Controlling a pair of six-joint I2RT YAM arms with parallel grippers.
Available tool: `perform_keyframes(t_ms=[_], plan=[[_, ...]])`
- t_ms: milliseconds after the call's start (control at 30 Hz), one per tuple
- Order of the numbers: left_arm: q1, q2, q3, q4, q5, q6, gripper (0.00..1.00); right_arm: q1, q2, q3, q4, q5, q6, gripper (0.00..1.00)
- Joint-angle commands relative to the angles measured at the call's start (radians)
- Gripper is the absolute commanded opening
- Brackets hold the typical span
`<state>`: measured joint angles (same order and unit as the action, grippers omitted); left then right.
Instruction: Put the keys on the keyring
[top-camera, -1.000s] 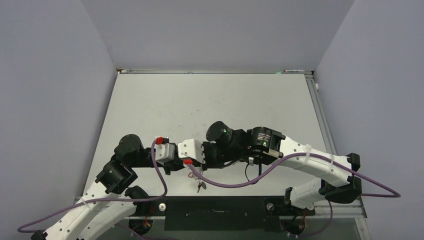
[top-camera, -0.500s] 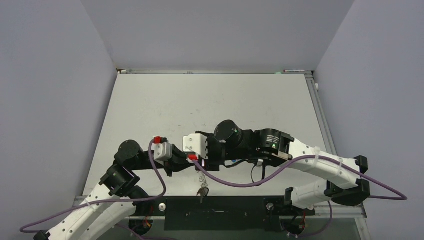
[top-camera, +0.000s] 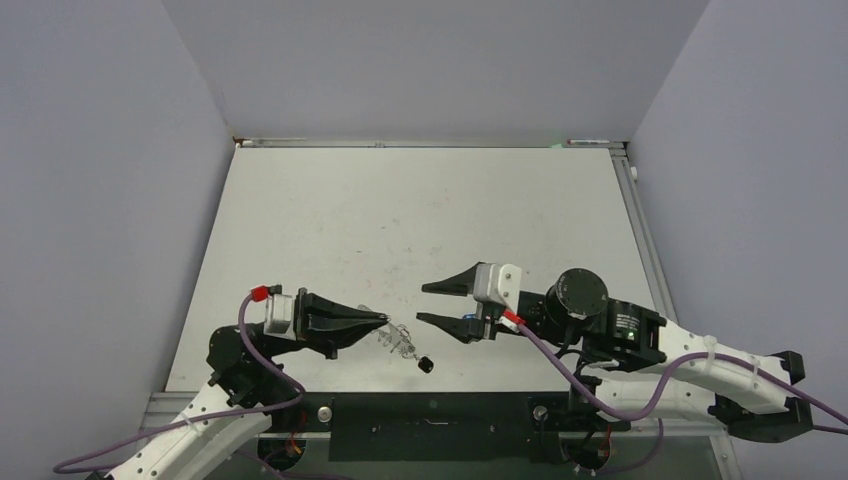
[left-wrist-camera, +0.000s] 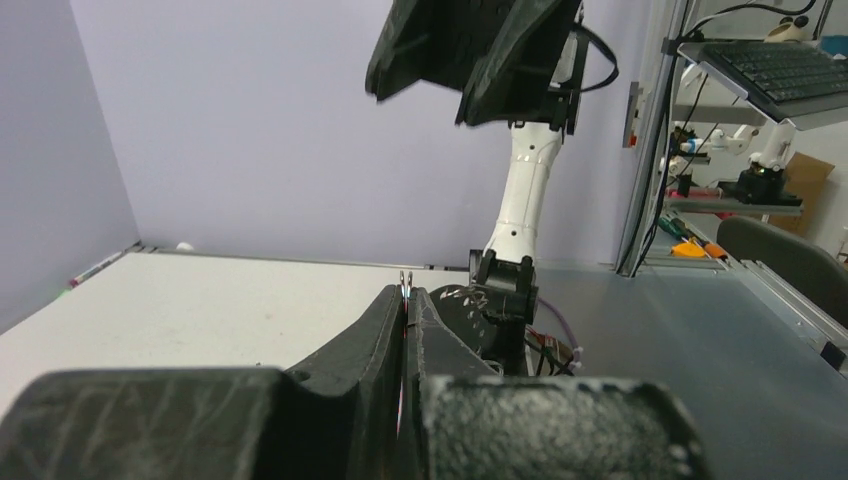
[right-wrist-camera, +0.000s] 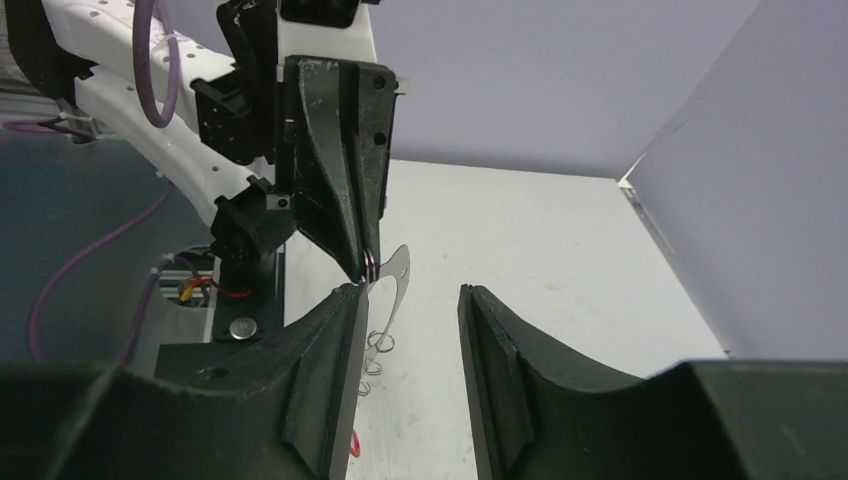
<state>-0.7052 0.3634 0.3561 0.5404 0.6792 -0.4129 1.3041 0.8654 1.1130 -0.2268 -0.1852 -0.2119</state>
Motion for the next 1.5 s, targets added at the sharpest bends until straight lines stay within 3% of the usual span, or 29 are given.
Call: perform_keyframes(t_ms=[0,333,633,1467], plan=[[-0.004,-0.016,-0.058,0.352,-0.055,-0.138,0.0,0.003,0.054,-0.048,0.177,-0.08,0.079,0.37],[-0.004,-0.019,-0.143,0.593,-0.093,-0.205,0.0,-0.012,0.151,-0.05,0.278,-0.189,0.112,0.29],[-0.005,-0.031,-0.146,0.579,-0.104,-0.193,0.0,-0.028,0.191,-0.036,0.308,-0.277,0.136,0.25],[-0.007,-0.028,-0.14,0.551,-0.095,-0.18,0.0,-0.038,0.244,0.06,0.238,-0.297,0.106,0.23]])
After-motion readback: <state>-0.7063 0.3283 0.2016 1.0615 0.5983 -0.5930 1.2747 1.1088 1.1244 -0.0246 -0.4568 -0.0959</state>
